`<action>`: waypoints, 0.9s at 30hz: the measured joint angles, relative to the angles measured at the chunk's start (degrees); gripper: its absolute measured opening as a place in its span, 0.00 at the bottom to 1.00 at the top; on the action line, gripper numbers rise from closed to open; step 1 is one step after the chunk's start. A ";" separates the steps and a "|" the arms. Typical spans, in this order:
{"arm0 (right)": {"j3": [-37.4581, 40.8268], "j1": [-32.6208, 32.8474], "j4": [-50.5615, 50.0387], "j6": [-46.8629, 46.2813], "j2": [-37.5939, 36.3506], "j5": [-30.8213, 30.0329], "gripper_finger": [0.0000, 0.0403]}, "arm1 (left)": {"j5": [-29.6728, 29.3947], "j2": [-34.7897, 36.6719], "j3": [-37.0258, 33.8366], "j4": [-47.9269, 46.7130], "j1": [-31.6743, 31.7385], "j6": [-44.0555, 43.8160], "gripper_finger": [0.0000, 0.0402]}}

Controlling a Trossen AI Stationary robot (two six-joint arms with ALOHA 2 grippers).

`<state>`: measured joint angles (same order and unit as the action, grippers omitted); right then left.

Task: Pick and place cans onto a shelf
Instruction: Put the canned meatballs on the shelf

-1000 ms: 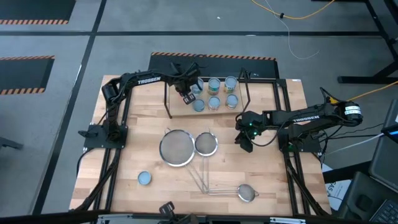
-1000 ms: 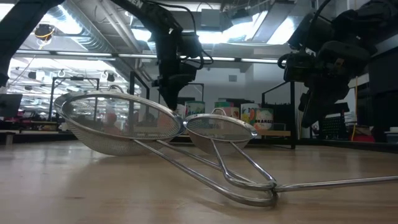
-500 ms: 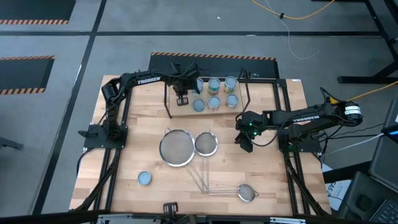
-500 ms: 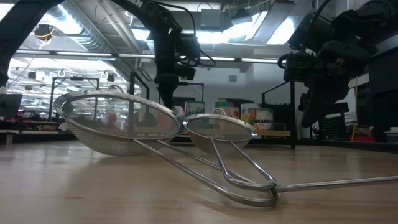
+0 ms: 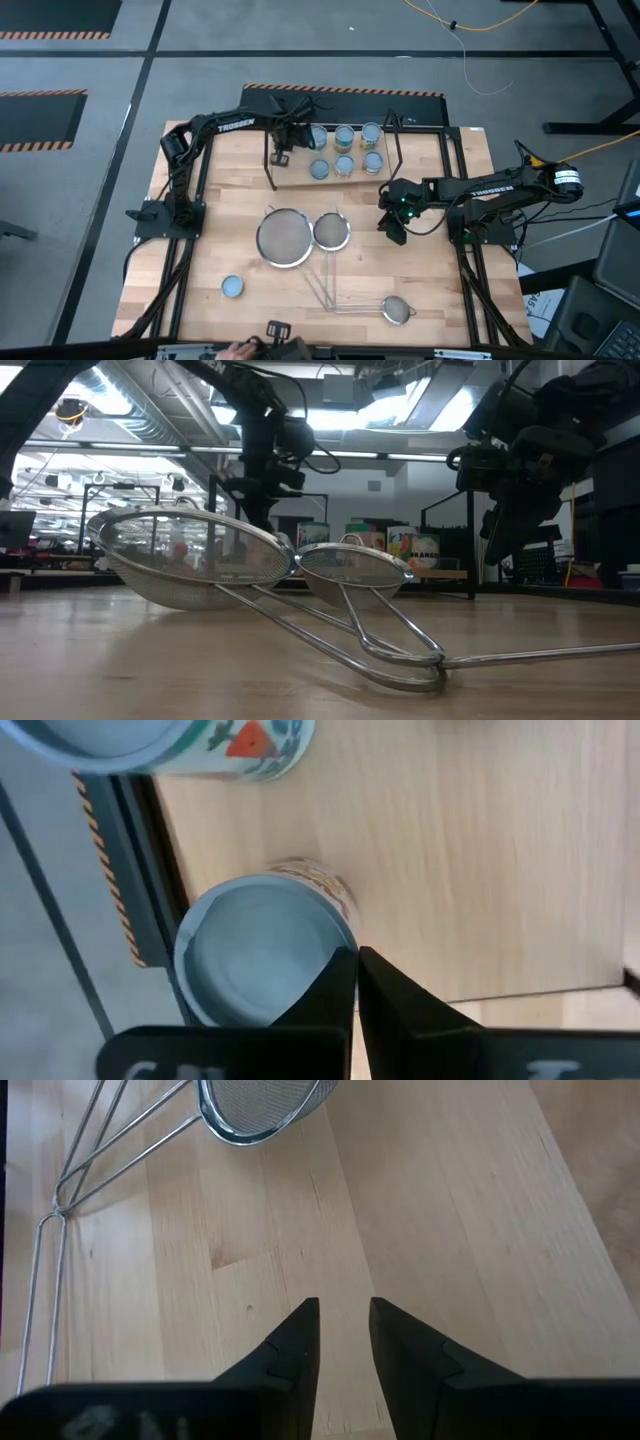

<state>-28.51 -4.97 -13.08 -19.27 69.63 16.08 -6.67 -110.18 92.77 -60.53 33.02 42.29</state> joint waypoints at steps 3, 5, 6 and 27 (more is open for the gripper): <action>0.00 0.01 0.00 0.02 0.00 0.01 0.24 | 0.28 0.40 -0.04 -0.82 0.82 3.32 0.00; 0.00 0.01 0.00 0.02 0.00 0.00 0.24 | 0.31 0.82 -0.05 -1.09 1.10 5.46 0.00; 0.00 0.02 0.02 0.02 0.00 0.00 0.24 | 0.77 0.87 -0.04 -1.27 1.18 6.22 0.00; 0.00 0.01 0.15 0.03 0.00 0.00 0.24 | 0.80 0.84 -0.04 -1.10 1.39 12.34 0.08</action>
<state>-28.51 -4.97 -12.93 -19.23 69.63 16.08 -5.87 -109.34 92.73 -61.63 34.41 54.63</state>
